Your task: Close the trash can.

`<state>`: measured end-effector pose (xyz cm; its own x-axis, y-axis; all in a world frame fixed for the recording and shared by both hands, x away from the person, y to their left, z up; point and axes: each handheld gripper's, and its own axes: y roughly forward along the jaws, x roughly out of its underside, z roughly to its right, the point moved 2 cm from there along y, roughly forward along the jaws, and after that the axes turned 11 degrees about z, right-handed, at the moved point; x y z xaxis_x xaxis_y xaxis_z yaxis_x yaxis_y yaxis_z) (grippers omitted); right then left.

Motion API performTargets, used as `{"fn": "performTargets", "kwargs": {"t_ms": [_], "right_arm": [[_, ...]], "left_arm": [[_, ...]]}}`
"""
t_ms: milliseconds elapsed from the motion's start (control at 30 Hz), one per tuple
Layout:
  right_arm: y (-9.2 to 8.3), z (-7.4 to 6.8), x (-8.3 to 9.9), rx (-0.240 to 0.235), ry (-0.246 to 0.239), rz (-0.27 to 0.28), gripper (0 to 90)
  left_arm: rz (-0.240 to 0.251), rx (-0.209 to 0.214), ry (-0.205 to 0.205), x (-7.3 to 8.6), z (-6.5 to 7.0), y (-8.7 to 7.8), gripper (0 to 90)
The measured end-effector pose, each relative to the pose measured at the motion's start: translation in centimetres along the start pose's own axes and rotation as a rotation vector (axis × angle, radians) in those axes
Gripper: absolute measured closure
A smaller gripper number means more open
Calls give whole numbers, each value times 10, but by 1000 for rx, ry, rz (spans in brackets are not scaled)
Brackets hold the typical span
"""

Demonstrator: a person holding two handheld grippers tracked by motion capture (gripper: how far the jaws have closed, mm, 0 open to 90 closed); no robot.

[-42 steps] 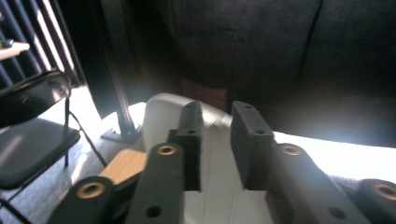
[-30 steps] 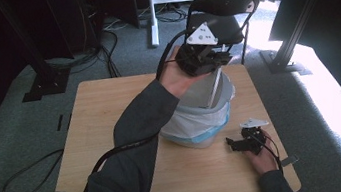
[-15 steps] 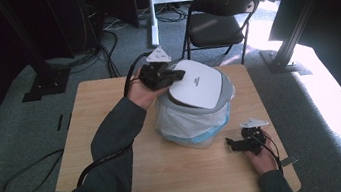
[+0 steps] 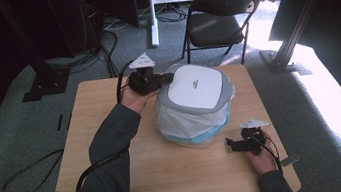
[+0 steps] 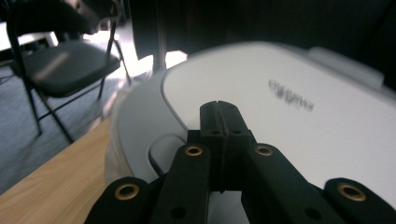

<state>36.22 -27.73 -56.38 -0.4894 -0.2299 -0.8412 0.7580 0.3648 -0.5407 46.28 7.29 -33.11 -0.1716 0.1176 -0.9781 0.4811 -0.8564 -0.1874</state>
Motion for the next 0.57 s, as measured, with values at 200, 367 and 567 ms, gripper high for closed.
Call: {"fn": "performTargets", "kwargs": {"t_ms": [200,367,567], "right_arm": [[0,0,0,0,0,0,113],[0,0,0,0,0,0,114],[0,0,0,-1,-1,-1,113]], "left_arm": [[29,-77,-8,-2,-16,-22,766],[43,-117,-38,5,-30,-41,692],[50,-156,-71,15,-43,-61,646]]}}
